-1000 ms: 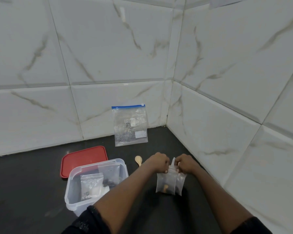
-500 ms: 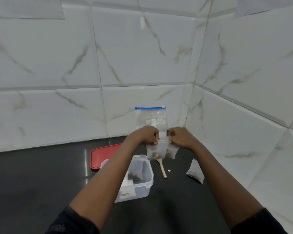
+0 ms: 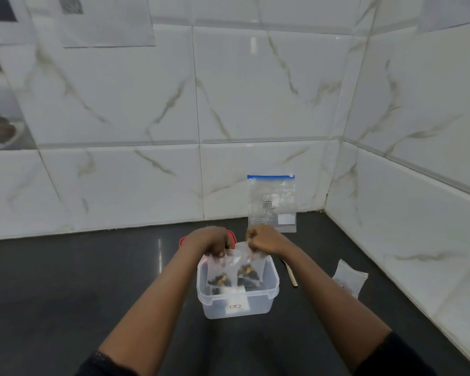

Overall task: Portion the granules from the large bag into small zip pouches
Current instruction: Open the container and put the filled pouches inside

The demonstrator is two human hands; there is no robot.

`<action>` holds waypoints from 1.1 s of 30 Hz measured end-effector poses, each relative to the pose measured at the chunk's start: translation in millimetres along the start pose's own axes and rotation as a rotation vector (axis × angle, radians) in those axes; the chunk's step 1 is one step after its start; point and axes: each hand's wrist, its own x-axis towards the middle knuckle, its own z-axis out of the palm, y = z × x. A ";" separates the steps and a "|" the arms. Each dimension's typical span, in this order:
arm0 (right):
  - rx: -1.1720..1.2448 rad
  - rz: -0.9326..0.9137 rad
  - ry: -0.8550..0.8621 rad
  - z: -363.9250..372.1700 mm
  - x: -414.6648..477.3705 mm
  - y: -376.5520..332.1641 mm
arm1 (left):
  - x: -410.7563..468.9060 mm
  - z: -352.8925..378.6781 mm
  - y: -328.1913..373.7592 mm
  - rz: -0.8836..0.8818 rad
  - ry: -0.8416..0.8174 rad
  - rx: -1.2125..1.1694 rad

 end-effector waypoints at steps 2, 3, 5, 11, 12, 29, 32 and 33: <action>-0.044 0.017 -0.067 10.1 2.6 2.4 | 3.6 12.8 -2.3 -0.002 -0.043 0.029; -0.079 0.034 -0.106 14.6 3.1 3.8 | 6.1 19.3 -2.8 0.002 -0.061 0.050; -0.145 0.081 -0.202 23.5 3.1 5.9 | 10.1 31.2 -2.6 -0.004 -0.075 0.091; -0.359 0.068 -0.199 45.5 4.3 10.4 | 24.8 64.9 -4.5 -0.096 0.016 0.088; -0.384 0.045 -0.170 47.3 4.4 10.2 | 26.8 66.4 -4.5 -0.119 0.044 0.083; -0.072 0.252 0.441 -8.6 -9.0 74.6 | 69.9 36.9 110.1 0.129 0.393 -0.289; 0.008 0.332 0.517 -18.8 -15.6 111.2 | 84.0 42.7 142.5 0.176 0.377 -0.446; 0.026 0.357 0.541 -20.9 -18.1 123.4 | 88.4 45.3 151.3 0.178 0.368 -0.482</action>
